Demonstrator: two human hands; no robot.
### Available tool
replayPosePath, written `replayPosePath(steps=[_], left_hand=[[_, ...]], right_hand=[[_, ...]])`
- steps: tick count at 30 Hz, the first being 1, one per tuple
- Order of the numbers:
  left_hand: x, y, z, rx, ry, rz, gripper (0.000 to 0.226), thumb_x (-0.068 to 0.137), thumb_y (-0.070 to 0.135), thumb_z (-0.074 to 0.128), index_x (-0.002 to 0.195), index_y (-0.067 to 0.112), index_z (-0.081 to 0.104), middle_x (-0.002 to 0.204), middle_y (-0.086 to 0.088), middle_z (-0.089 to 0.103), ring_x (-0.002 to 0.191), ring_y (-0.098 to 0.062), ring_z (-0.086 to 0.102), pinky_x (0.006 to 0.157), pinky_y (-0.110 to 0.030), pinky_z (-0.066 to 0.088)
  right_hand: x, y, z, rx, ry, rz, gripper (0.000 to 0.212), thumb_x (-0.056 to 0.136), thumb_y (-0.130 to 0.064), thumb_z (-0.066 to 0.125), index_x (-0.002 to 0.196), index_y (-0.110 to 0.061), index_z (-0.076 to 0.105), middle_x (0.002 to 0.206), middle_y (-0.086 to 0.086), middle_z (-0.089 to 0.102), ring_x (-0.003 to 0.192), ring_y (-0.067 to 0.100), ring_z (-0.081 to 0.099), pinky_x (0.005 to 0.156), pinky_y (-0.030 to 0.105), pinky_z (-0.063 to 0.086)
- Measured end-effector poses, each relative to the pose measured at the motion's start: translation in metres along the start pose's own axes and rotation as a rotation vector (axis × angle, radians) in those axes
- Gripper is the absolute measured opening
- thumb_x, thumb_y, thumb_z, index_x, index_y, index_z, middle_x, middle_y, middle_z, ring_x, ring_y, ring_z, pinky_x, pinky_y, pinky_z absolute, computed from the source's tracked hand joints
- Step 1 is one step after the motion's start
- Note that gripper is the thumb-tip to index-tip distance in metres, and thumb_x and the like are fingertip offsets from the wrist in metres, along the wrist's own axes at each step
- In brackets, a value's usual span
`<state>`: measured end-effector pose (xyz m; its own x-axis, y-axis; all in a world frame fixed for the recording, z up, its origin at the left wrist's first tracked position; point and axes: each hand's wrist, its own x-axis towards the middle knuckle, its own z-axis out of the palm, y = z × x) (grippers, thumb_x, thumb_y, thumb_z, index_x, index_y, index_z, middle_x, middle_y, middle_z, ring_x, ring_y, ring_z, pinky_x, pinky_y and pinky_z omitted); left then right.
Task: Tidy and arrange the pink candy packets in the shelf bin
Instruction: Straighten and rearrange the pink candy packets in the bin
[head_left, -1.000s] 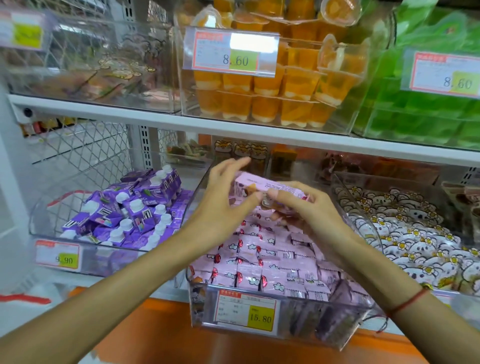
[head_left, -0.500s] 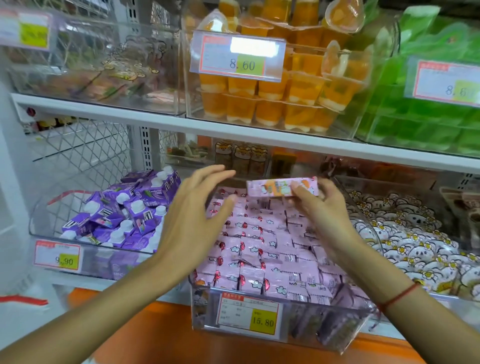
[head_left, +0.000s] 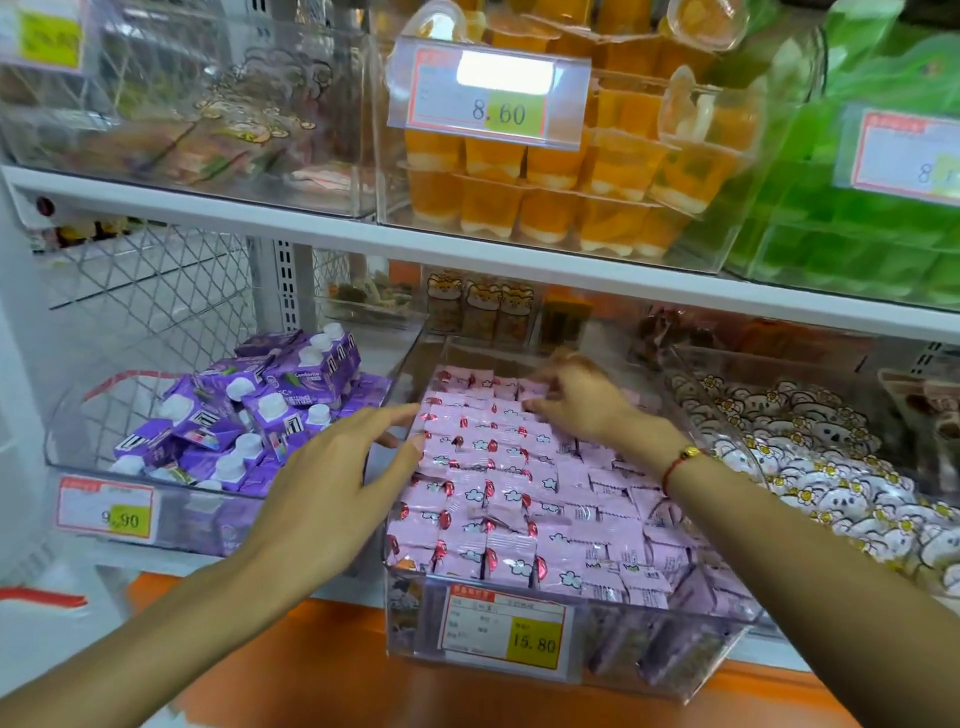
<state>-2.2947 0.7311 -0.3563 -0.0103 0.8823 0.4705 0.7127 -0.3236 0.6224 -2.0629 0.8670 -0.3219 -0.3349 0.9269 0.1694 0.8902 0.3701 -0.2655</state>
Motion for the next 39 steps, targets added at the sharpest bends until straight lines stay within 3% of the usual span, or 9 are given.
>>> replayPosePath(steps=[7, 11, 14, 18, 22, 26, 31, 36, 39], left_hand=[[-0.002, 0.001, -0.001, -0.024, -0.017, -0.029, 0.041, 0.084, 0.059, 0.042, 0.123, 0.05, 0.05, 0.093, 0.029, 0.057, 0.085, 0.001, 0.054, 0.073, -0.032, 0.045], [0.001, 0.002, 0.003, -0.123, 0.002, -0.126, 0.027, 0.083, 0.049, 0.052, 0.109, 0.056, 0.053, 0.085, 0.03, 0.059, 0.083, 0.002, 0.056, 0.074, -0.033, 0.047], [0.003, 0.002, 0.005, -0.186, 0.01, -0.173, 0.024, 0.08, 0.044, 0.055, 0.099, 0.057, 0.053, 0.079, 0.028, 0.061, 0.08, 0.002, 0.058, 0.072, -0.031, 0.047], [0.003, 0.0, 0.006, -0.189, 0.02, -0.169, 0.027, 0.079, 0.043, 0.055, 0.104, 0.054, 0.056, 0.083, 0.024, 0.061, 0.083, -0.002, 0.058, 0.071, -0.03, 0.046], [0.002, -0.001, 0.007, -0.172, 0.008, -0.168, 0.029, 0.081, 0.044, 0.055, 0.109, 0.053, 0.055, 0.086, 0.02, 0.061, 0.082, -0.002, 0.058, 0.068, -0.028, 0.044], [0.003, -0.001, 0.006, -0.154, 0.006, -0.171, 0.029, 0.08, 0.047, 0.055, 0.108, 0.052, 0.055, 0.085, 0.017, 0.062, 0.079, -0.003, 0.057, 0.069, -0.03, 0.046], [0.003, 0.001, 0.006, -0.14, 0.012, -0.189, 0.029, 0.079, 0.047, 0.055, 0.107, 0.051, 0.056, 0.084, 0.016, 0.061, 0.08, -0.003, 0.058, 0.072, -0.032, 0.048], [0.005, 0.002, 0.005, -0.139, 0.015, -0.191, 0.028, 0.078, 0.046, 0.055, 0.106, 0.049, 0.057, 0.083, 0.015, 0.062, 0.078, -0.003, 0.057, 0.07, -0.031, 0.048], [0.004, 0.003, 0.004, -0.143, 0.017, -0.182, 0.026, 0.079, 0.045, 0.056, 0.104, 0.048, 0.057, 0.082, 0.017, 0.062, 0.078, 0.002, 0.057, 0.067, -0.028, 0.045]], right_hand=[[0.005, 0.013, -0.009, -0.006, -0.308, 0.024, 0.039, 0.101, -0.029, 0.038, 0.138, -0.021, 0.046, 0.132, 0.005, 0.055, 0.113, 0.025, 0.056, 0.088, 0.026, 0.04], [0.007, 0.03, -0.02, 0.303, 0.118, 0.09, 0.034, 0.091, 0.0, 0.048, 0.12, -0.012, 0.06, 0.122, 0.008, 0.061, 0.098, 0.021, 0.06, 0.073, 0.016, 0.049], [0.014, 0.036, -0.016, 0.251, 0.287, 0.239, 0.028, 0.087, 0.001, 0.051, 0.106, -0.013, 0.067, 0.117, 0.01, 0.065, 0.105, 0.026, 0.06, 0.09, 0.034, 0.05], [0.023, 0.027, -0.005, 0.172, 0.183, 0.213, 0.026, 0.091, -0.011, 0.054, 0.114, -0.017, 0.065, 0.121, 0.008, 0.063, 0.104, 0.025, 0.06, 0.088, 0.033, 0.05], [0.03, 0.016, 0.002, 0.049, 0.009, 0.138, 0.027, 0.098, -0.023, 0.047, 0.119, -0.023, 0.063, 0.108, 0.005, 0.065, 0.064, 0.008, 0.051, 0.056, 0.018, 0.042], [0.034, 0.01, 0.004, -0.07, -0.011, 0.17, 0.024, 0.092, -0.029, 0.059, 0.114, -0.024, 0.065, 0.105, 0.004, 0.066, 0.075, 0.015, 0.059, 0.073, 0.027, 0.051], [0.035, 0.01, 0.006, -0.016, -0.064, 0.173, 0.018, 0.093, -0.027, 0.057, 0.101, -0.015, 0.067, 0.066, -0.005, 0.057, 0.055, 0.006, 0.056, 0.049, 0.017, 0.037], [0.031, 0.012, 0.002, 0.192, 0.009, 0.2, 0.02, 0.085, -0.024, 0.069, 0.099, -0.011, 0.072, 0.095, 0.002, 0.071, 0.073, 0.005, 0.056, 0.067, 0.016, 0.043], [0.027, 0.013, -0.001, 0.264, 0.023, 0.198, 0.02, 0.085, -0.018, 0.068, 0.101, -0.007, 0.072, 0.073, -0.004, 0.065, 0.055, -0.002, 0.055, 0.054, 0.009, 0.042]])
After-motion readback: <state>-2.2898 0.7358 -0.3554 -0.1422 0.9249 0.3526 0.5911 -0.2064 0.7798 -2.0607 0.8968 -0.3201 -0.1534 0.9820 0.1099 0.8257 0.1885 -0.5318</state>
